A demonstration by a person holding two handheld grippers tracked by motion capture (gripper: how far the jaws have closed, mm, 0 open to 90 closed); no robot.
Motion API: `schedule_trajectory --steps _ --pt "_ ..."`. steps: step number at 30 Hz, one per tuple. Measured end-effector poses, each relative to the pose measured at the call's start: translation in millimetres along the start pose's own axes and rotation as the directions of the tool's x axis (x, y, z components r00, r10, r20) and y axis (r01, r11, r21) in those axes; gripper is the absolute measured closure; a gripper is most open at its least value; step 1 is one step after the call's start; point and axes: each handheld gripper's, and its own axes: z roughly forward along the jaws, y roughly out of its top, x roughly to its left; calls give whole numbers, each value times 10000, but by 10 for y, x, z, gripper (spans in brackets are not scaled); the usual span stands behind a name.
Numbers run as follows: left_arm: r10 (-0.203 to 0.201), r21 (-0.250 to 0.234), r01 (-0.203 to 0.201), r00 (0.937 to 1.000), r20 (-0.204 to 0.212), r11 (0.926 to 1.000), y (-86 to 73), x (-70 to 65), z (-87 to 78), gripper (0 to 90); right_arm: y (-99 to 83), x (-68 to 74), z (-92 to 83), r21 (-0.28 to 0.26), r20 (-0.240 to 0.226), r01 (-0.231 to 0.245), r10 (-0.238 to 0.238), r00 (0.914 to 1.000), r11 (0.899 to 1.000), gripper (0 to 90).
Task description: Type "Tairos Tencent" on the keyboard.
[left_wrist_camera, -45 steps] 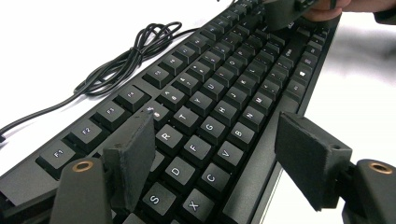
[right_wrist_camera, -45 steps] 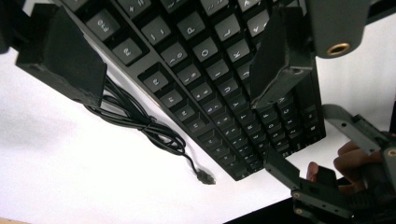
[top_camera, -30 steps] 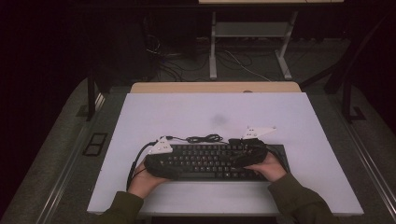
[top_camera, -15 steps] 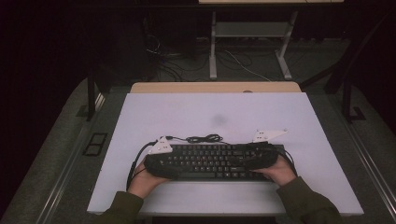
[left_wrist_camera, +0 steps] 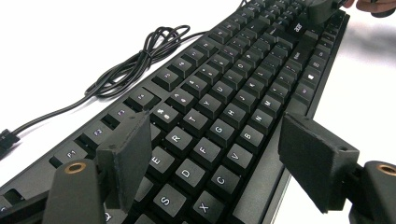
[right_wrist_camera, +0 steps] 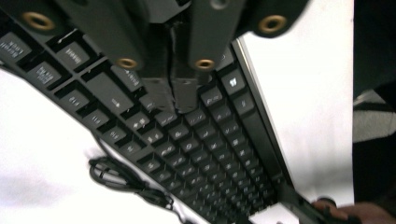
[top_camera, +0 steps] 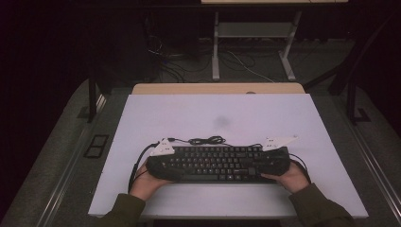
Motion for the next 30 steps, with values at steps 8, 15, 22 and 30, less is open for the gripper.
schedule_trajectory --steps 8,15,22,30 --pt "-15 -6 15 10000 -17 10000 2 2 0 253 -27 27 105 682 -106 299 -293 9995 9972 894" --pt "-51 -26 51 10000 -40 10000 9 3 15 253 -44 32 158 1022 -66 456 -451 9990 9937 894" --pt "-38 -21 38 10000 -59 10000 16 1 23 253 -66 24 187 1238 -94 419 -410 9991 9914 894" --pt "-88 -37 88 9999 -141 10000 53 19 67 300 -65 25 188 1251 -98 450 -441 9990 9911 894"
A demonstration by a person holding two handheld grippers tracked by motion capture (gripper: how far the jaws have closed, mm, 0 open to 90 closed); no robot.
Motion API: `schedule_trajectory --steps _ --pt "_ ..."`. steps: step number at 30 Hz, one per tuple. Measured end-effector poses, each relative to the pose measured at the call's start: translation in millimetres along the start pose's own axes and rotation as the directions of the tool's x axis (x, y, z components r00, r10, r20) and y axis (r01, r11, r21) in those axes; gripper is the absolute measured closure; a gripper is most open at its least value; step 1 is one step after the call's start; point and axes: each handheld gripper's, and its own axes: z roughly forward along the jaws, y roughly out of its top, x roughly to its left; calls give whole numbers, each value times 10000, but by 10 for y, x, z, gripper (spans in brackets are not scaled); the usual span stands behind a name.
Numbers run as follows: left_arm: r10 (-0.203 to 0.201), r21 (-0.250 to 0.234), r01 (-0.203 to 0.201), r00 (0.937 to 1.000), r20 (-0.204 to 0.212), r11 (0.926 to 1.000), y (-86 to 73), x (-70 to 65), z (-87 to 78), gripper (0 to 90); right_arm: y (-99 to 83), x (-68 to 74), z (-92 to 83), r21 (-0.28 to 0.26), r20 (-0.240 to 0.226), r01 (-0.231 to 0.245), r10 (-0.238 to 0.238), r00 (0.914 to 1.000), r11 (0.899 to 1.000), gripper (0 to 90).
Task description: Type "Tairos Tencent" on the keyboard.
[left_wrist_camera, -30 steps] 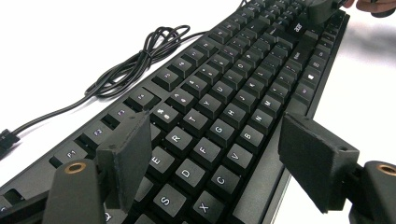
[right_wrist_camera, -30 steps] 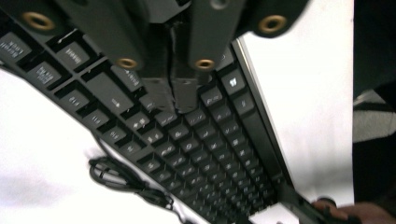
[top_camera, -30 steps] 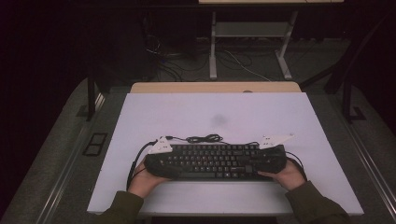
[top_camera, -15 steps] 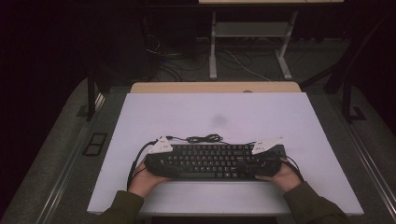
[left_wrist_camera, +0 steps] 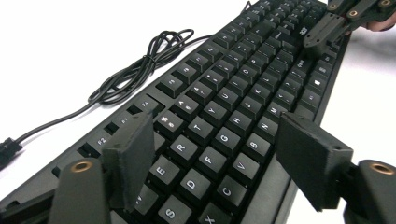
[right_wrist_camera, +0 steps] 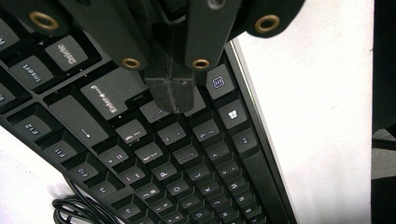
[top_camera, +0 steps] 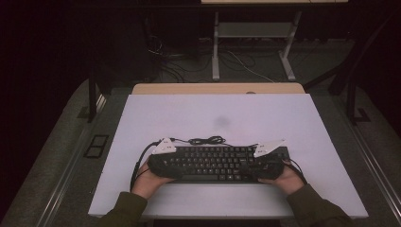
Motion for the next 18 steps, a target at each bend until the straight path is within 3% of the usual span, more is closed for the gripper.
schedule_trajectory --steps 6,15,18 --pt "-9 72 9 10000 23 10000 47 35 71 478 -2 -2 0 -8 -15 -23 23 10000 10000 894" --pt "44 402 -53 9998 215 9992 96 80 149 863 -5 -8 0 -23 -46 -48 48 10000 10000 894" --pt "8 497 -22 9996 275 9988 121 85 183 892 -5 -9 0 -26 -55 -58 58 10000 10000 894"
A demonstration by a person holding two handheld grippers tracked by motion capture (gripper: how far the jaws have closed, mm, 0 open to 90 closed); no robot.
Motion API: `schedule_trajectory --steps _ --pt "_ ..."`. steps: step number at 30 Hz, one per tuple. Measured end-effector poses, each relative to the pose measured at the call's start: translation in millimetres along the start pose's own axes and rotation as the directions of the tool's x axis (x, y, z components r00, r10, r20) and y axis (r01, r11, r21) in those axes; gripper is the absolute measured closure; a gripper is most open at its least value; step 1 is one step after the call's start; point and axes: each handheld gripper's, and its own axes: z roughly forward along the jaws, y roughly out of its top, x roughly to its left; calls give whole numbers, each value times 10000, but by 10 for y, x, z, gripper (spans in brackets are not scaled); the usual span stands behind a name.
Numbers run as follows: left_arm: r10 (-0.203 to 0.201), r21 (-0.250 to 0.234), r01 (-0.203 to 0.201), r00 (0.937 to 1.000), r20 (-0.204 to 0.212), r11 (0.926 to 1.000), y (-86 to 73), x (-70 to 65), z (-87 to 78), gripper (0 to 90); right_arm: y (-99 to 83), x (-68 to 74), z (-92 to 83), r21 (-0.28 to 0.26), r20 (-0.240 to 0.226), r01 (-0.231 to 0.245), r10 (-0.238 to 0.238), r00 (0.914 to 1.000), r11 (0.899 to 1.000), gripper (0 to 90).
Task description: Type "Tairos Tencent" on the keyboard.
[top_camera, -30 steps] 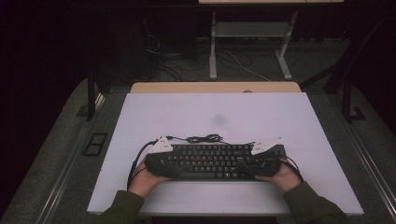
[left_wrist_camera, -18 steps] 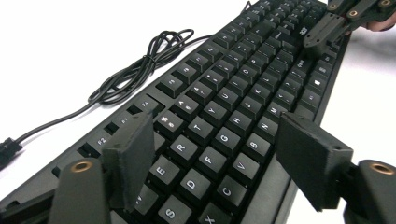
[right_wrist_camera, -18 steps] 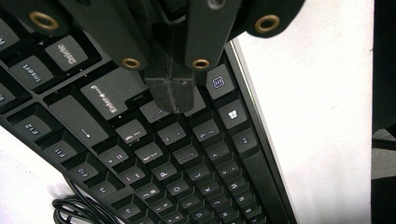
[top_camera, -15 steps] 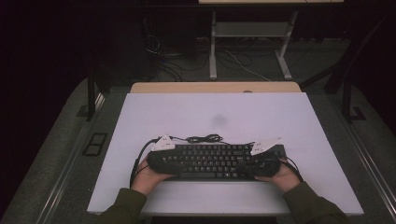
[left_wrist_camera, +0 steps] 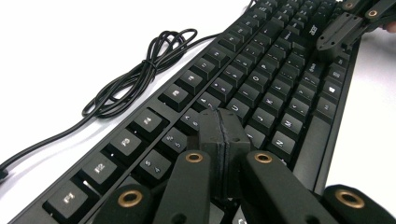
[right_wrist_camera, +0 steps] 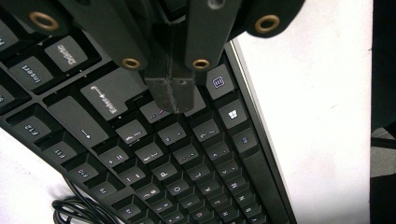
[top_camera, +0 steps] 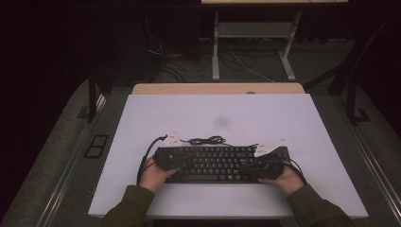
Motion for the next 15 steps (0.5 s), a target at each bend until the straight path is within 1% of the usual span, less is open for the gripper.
schedule_trajectory --steps 9,15 --pt "197 487 -196 9998 -21 9986 23 6 115 893 0 0 0 2 -1 11 -11 10000 10000 894" --pt "158 532 -156 9999 -28 9985 10 8 127 893 1 1 0 8 3 20 -20 10000 10000 895"
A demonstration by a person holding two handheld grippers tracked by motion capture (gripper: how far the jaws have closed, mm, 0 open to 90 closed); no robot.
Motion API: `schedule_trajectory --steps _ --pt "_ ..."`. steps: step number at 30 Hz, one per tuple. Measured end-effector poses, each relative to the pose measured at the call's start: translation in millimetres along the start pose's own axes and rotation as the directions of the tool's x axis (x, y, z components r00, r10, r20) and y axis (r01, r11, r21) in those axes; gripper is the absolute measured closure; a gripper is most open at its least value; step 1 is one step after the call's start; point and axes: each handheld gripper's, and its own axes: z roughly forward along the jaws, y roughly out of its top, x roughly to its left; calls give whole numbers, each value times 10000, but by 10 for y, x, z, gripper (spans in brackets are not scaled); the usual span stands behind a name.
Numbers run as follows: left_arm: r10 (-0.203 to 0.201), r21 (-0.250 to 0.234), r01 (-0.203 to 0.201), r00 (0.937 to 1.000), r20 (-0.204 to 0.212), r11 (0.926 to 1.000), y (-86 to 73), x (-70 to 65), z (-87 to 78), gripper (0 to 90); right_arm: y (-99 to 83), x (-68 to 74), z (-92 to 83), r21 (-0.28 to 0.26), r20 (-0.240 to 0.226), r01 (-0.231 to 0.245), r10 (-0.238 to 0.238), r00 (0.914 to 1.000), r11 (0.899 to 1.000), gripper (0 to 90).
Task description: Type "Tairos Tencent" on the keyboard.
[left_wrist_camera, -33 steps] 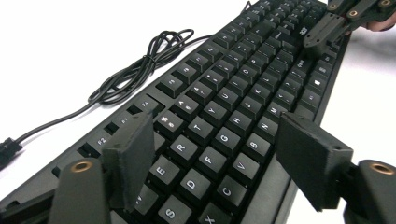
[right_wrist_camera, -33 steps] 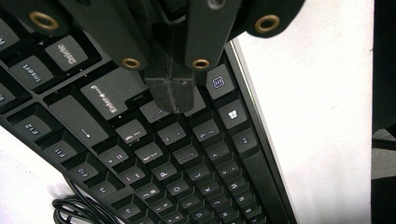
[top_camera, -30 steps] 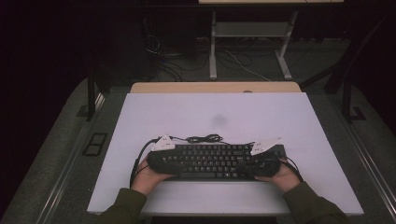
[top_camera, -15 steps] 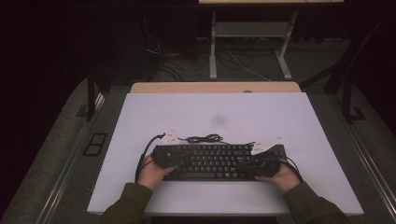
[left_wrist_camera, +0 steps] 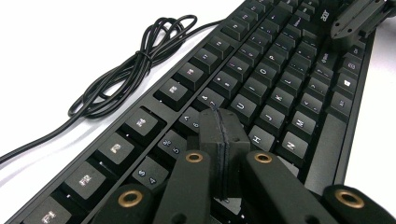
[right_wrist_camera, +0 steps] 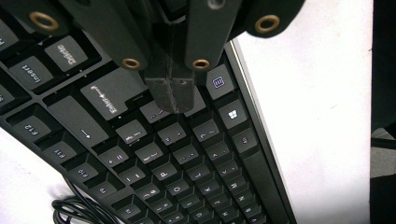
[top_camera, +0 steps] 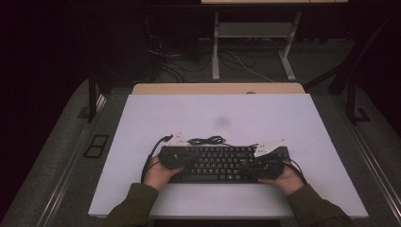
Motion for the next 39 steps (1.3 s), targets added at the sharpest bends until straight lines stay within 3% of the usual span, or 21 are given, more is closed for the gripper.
schedule_trajectory --steps 7,18,33,39 --pt "73 142 -72 10000 -43 9999 -10 -5 23 894 0 0 0 7 3 -3 3 10000 10000 895" --pt "-17 -188 18 10000 71 9998 10 -15 -44 888 1 2 0 2 13 4 -4 10000 10000 895" --pt "-251 -621 257 9996 97 9977 -52 -50 -175 384 5 7 -1 24 49 61 -61 10000 10000 895" --pt "-243 -640 244 9997 33 9976 -85 -62 -212 330 25 19 -30 -127 19 80 -80 10000 9999 894"
